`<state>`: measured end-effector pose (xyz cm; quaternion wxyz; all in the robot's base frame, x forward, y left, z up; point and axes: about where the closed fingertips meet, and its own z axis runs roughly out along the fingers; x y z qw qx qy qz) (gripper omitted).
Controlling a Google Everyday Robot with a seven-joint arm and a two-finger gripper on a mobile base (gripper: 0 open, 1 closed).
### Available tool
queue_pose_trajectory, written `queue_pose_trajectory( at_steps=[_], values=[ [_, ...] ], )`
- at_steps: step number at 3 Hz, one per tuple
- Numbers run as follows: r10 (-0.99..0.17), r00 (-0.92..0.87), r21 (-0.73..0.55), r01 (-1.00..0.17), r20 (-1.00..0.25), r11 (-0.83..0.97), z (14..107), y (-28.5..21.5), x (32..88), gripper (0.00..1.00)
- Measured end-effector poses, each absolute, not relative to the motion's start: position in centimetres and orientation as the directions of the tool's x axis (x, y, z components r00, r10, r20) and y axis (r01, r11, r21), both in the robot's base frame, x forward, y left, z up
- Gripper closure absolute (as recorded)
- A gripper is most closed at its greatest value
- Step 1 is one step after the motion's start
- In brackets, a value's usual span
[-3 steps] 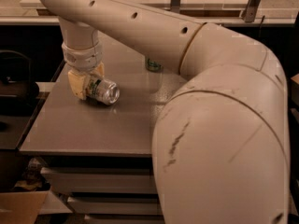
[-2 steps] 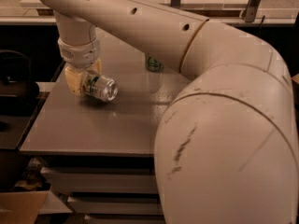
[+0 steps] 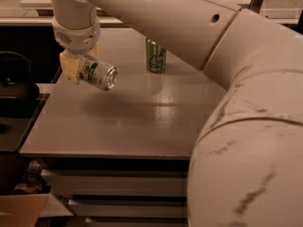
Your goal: Place 7up can upright
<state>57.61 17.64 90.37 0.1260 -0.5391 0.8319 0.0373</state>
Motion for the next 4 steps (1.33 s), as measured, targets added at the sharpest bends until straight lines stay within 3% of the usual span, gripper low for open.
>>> queue_pose_trajectory(
  at_steps=[2, 4],
  values=[
    [-0.839, -0.254, -0.094, -0.937, -0.48, 0.337, 92.9, 18.3, 56.6, 1.0],
    [-0.707, -0.124, -0.095, -0.961, -0.696, 0.261, 93.7, 19.1, 56.2, 1.0]
  ],
)
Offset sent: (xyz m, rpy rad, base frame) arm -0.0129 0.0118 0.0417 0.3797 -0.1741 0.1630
